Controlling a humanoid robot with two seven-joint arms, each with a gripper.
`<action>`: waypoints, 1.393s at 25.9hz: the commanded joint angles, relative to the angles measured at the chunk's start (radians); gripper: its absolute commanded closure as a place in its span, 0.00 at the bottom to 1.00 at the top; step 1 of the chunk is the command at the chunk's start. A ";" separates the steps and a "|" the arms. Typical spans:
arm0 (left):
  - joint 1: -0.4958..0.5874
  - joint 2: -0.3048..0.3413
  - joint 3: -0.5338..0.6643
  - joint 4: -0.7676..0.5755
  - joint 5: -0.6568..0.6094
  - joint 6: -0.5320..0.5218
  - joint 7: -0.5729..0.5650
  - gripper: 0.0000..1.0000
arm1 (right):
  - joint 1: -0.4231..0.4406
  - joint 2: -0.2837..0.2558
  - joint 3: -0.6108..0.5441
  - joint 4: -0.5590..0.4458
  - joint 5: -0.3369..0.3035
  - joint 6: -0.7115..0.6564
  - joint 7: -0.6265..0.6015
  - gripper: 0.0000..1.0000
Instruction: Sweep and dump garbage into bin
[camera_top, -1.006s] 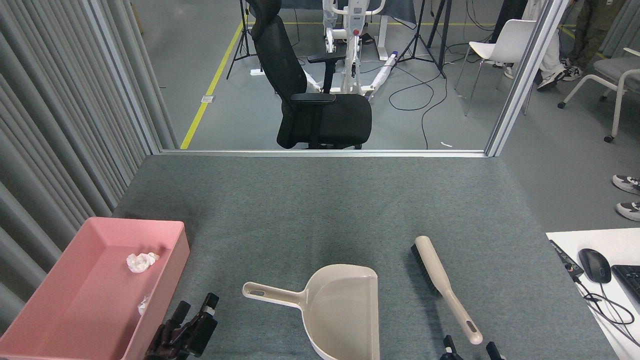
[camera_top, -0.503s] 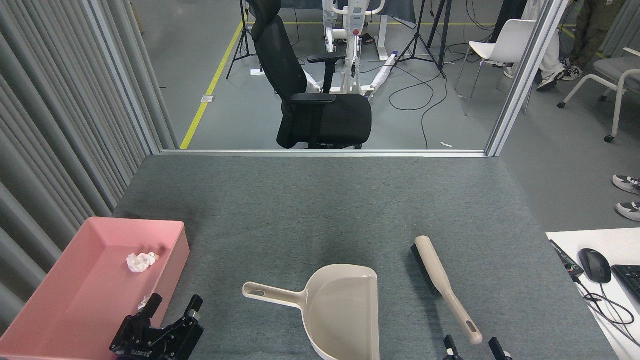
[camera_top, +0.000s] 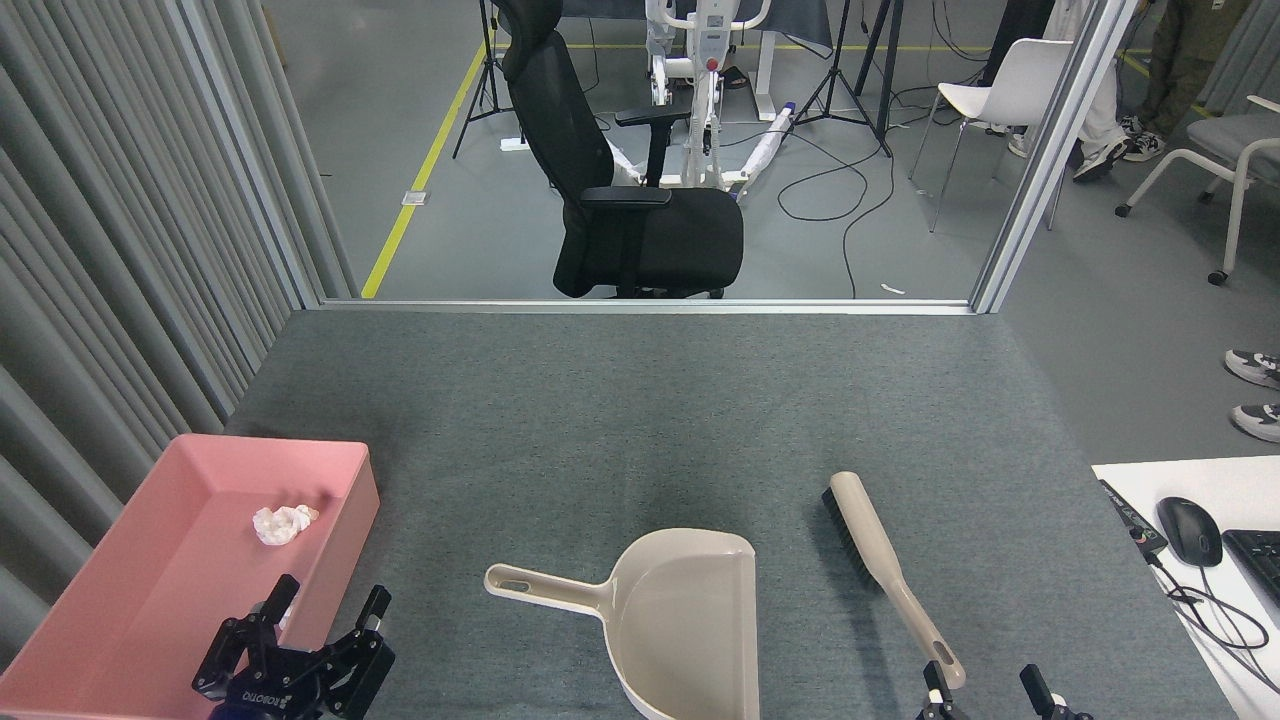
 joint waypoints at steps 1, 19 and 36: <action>-0.003 -0.007 0.001 -0.001 -0.102 0.000 0.025 0.00 | -0.004 0.016 -0.019 -0.002 0.001 0.004 -0.002 0.02; -0.003 -0.050 0.009 -0.004 -0.141 0.011 0.023 0.00 | -0.077 0.231 0.043 -0.048 0.203 0.072 -0.002 0.02; -0.008 -0.050 0.024 -0.003 -0.143 0.036 -0.021 0.00 | -0.080 0.214 0.069 -0.067 0.302 0.016 -0.063 0.02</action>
